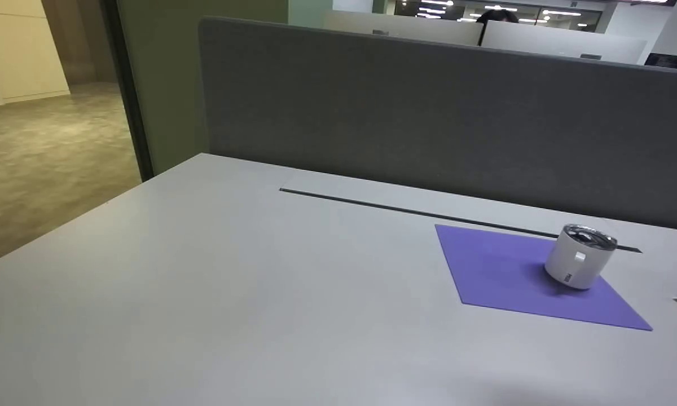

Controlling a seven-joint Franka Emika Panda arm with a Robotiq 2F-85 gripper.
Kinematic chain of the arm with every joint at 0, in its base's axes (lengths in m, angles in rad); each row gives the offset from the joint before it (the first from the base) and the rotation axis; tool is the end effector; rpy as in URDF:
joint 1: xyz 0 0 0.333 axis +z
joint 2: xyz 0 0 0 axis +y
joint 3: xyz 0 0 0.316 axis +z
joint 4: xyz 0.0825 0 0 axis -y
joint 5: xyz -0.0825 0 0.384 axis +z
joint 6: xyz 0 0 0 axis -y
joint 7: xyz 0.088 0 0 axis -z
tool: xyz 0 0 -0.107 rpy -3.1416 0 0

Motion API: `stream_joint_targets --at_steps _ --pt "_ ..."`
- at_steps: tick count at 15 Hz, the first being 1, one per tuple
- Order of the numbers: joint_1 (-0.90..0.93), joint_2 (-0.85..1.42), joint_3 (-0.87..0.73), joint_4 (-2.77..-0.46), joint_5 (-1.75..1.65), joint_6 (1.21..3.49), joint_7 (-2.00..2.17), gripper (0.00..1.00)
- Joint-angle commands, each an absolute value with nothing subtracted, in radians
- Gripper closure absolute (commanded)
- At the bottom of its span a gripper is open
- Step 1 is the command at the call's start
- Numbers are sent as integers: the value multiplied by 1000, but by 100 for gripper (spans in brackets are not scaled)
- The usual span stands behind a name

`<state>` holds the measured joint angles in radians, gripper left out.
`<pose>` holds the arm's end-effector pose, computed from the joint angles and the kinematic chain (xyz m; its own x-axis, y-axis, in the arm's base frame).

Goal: Move the black object on the strainer to the right, then to the left

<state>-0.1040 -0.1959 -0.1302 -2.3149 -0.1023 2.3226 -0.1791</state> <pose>0.4838 -0.1189 0.4415 0.9826 0.0160 0.1851 -0.0020 -0.9953 0.0964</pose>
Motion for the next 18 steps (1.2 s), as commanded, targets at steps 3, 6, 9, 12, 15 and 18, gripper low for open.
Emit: stream_joint_targets --at_steps 3,6,9,12,15,18 --pt "-139 103 -161 -2015 -84 2304 -199 83" --pt "-158 216 -153 -1887 -55 2236 -214 99" --pt "-159 204 -147 -1923 -55 2242 -202 98" --pt "-161 236 -145 -1882 -46 2218 -203 99" --pt "-161 235 -145 -1879 -45 2215 -204 99" --pt "-162 235 -145 -1879 -44 2215 -205 99"
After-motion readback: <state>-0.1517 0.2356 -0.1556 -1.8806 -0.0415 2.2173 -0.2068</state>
